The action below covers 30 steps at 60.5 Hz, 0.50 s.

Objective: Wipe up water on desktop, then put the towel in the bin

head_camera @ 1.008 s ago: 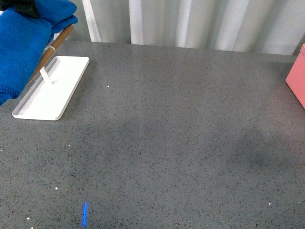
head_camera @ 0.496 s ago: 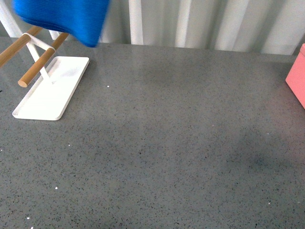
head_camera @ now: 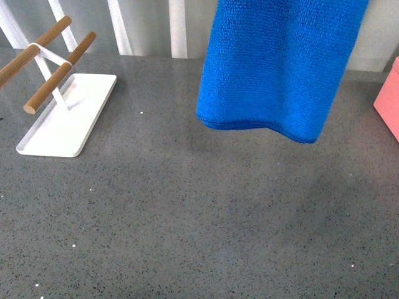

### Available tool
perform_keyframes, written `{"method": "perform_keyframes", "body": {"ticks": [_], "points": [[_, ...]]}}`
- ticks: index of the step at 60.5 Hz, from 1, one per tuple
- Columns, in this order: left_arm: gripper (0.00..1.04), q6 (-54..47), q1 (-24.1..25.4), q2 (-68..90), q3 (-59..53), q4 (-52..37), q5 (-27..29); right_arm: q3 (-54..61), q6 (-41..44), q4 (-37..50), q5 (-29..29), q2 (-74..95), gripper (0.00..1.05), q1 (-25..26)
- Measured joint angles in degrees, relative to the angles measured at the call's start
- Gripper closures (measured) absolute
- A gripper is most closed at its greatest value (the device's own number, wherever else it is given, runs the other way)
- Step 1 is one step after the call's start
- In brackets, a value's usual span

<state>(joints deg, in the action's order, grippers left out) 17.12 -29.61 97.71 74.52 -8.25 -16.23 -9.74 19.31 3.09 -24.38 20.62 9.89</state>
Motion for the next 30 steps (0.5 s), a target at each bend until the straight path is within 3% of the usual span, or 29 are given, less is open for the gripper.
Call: {"method": "perform_keyframes", "body": {"ticks": [14,30], "points": [[0.99,3.5,-0.4,0.0,1.9,0.0,-0.1,-6.4,-5.3,16.2,-3.0,22.5,0.07,-8.6],[0.99,7.7,-1.2,0.0,4.3,0.5,-0.3,-8.3,-9.1,33.2,0.9,42.9,0.07,-22.1]]}}
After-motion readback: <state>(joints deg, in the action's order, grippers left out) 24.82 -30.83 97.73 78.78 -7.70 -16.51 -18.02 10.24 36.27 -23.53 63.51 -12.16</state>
